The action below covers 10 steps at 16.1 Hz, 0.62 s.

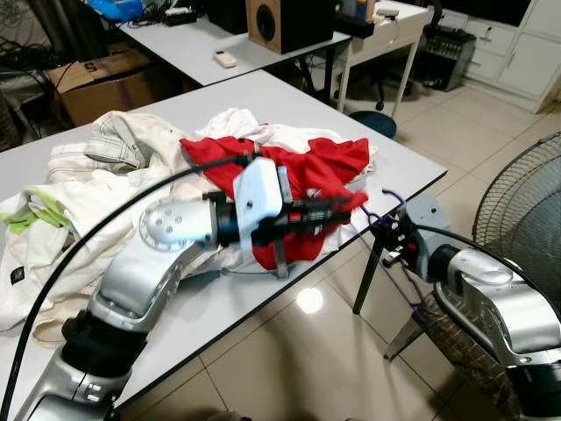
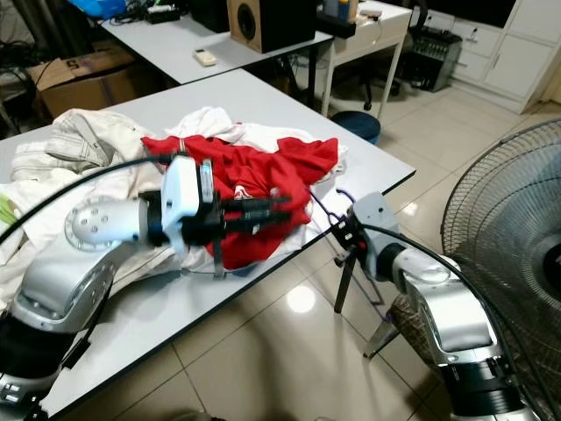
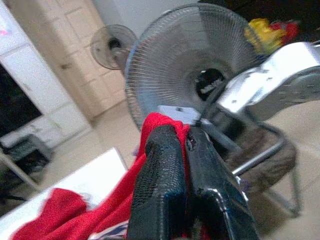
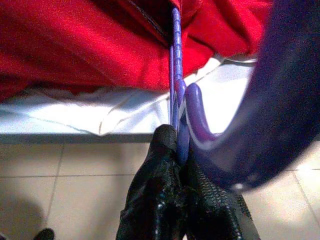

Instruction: Hang hanger

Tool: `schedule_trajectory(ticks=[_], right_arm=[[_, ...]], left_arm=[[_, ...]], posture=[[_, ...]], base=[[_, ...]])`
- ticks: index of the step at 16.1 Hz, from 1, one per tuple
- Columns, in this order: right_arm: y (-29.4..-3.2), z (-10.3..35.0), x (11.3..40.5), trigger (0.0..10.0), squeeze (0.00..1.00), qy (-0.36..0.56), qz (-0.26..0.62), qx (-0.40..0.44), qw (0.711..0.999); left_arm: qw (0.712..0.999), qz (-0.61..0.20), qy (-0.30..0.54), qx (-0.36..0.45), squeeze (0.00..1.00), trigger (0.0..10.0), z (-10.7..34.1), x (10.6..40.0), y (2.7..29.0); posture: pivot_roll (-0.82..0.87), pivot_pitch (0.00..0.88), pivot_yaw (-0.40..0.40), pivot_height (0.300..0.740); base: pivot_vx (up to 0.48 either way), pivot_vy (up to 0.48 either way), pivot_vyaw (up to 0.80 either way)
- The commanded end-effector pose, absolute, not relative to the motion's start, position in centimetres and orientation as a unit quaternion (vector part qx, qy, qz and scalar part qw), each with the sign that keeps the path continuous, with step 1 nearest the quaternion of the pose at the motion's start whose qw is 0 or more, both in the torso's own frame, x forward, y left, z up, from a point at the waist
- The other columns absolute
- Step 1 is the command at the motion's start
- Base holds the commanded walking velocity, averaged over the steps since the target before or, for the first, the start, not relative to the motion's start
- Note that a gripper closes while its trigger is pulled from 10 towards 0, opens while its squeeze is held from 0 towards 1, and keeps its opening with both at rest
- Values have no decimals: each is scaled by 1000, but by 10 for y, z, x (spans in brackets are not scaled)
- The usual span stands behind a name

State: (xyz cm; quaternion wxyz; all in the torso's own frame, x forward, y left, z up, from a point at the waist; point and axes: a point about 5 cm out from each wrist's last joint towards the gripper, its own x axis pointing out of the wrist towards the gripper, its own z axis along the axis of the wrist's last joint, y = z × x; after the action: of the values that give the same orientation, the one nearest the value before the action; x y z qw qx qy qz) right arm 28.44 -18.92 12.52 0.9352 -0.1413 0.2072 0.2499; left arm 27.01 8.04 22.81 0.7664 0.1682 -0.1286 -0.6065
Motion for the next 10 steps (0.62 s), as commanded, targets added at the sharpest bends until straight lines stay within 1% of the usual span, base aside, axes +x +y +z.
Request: schedule_trajectory(ticks=[1,2,4,5,6,7,8,9,10], right_arm=[[-187,122,284,10000,0,221,242,-88,941],[-184,130,287,10000,0,201,236,-23,951],[-183,144,291,10000,0,157,229,79,957],[-183,149,292,10000,0,137,225,149,953],[-182,152,292,10000,0,124,224,195,947],[-179,151,289,10000,0,120,231,256,931],[-163,147,277,10000,0,120,262,377,880],[-152,146,269,10000,0,118,279,428,851],[-149,146,268,10000,0,113,277,447,843]], left_arm=[[774,-586,-149,188,0,0,236,275,84],[774,-584,-145,195,0,0,235,276,84],[773,-584,-129,210,0,0,228,277,85],[776,-578,-116,224,0,0,220,279,87],[778,-573,-107,235,0,0,215,280,88],[786,-556,-96,253,0,0,207,284,91],[806,-508,-81,292,0,0,193,296,99],[813,-490,-79,306,0,0,189,301,103],[820,-479,-84,300,0,0,191,303,104]], posture=[[-159,0,41,740],[-159,0,41,740],[-160,0,41,740],[-163,0,41,740],[-163,0,41,740],[-164,0,41,740],[-163,0,38,740],[-163,0,38,740],[-162,0,40,740]], base=[[0,0,0],[0,0,0],[0,0,0],[0,0,0],[0,0,0],[0,0,0],[0,0,0],[0,0,0],[0,0,0]])
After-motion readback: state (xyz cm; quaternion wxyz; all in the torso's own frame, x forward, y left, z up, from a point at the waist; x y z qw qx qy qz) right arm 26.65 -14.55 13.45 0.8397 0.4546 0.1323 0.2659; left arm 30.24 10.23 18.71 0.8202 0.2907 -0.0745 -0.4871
